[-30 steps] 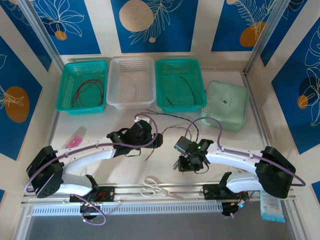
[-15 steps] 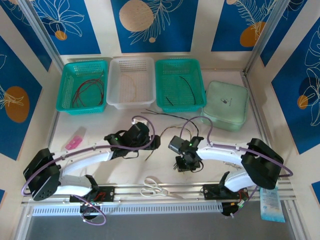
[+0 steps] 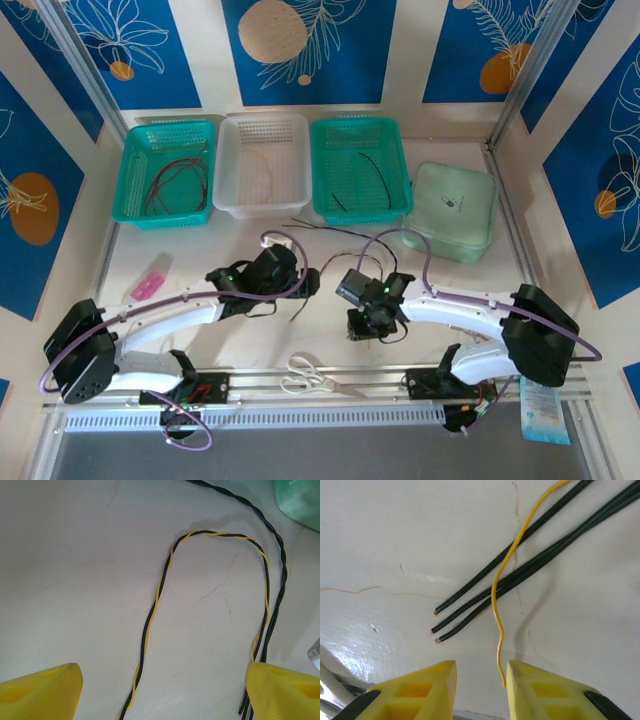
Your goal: Untangle the cables
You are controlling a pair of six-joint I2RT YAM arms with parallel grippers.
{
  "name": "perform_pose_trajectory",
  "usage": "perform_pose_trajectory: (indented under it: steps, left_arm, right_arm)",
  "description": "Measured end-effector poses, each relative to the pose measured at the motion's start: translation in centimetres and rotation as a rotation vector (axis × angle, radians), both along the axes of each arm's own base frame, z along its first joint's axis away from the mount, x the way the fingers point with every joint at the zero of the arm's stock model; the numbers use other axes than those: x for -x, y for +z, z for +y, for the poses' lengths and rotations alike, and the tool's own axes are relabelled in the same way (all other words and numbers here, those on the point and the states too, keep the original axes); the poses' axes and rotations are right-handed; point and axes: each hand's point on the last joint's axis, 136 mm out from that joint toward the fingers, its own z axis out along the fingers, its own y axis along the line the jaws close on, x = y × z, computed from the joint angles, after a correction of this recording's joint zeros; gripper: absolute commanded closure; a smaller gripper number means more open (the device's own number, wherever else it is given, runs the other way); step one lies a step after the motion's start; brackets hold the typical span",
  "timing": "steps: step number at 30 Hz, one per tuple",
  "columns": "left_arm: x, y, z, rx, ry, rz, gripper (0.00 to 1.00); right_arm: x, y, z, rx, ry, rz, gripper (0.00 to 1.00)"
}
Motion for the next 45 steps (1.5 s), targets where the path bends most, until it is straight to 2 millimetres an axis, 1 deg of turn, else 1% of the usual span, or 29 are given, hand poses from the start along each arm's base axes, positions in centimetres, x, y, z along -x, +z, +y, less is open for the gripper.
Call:
perform_pose_trajectory:
  steps: [8,12,14,16,18,21,24,26,29,32,35,39,42,45]
  left_arm:
    - [0.0,0.0,0.0,0.000,0.000,0.000,0.16]
    - [0.0,0.0,0.0,0.000,0.000,0.000,0.16]
    - [0.0,0.0,0.0,0.000,0.000,0.000,0.16]
    - [0.0,0.0,0.0,0.000,0.000,0.000,0.17]
    - [0.0,0.0,0.0,0.000,-0.001,0.000,0.18]
    - [0.1,0.1,0.1,0.004,-0.008,-0.009,0.18]
    - [0.3,0.9,0.1,0.008,-0.040,-0.038,0.19]
    - [0.3,1.6,0.1,0.009,-0.070,-0.066,0.20]
    - [0.5,2.5,-0.2,-0.010,-0.148,-0.122,0.21]
    - [0.7,3.4,-0.7,-0.020,-0.252,-0.199,0.22]
    - [1.6,3.9,-1.4,-0.018,-0.386,-0.284,0.23]
    - [2.9,4.3,-2.8,-0.007,-0.562,-0.375,0.24]
    - [3.7,5.3,-4.2,0.020,-0.684,-0.444,0.26]
    - [4.1,5.8,-5.6,0.023,-0.789,-0.479,0.29]
  right_arm:
    - [0.3,-1.6,-0.3,0.048,0.003,0.033,0.73]
    - [0.5,-2.2,-0.7,0.085,0.010,0.048,0.78]
    - [0.5,-2.3,-0.8,0.105,0.016,0.049,0.83]
    - [0.5,-2.2,-0.9,0.136,0.030,0.049,0.93]
    - [0.4,-2.2,-1.1,0.158,0.046,0.044,1.00]
    - [0.4,-2.1,-1.0,0.161,0.066,0.031,1.00]
    - [0.2,-1.6,-0.8,0.142,0.086,0.012,1.00]
    - [-0.3,-0.6,-0.7,0.106,0.094,-0.020,1.00]
    - [-1.7,1.9,-0.8,0.016,0.087,-0.092,1.00]
    - [-3.4,4.7,-1.4,-0.082,0.053,-0.164,1.00]
    - [-4.9,7.4,-2.2,-0.191,0.007,-0.213,1.00]
    - [-6.6,11.0,-2.8,-0.336,-0.020,-0.251,1.00]
    - [-7.4,13.0,-2.6,-0.411,0.009,-0.254,1.00]
    - [-7.7,14.2,-2.0,-0.478,0.050,-0.235,1.00]
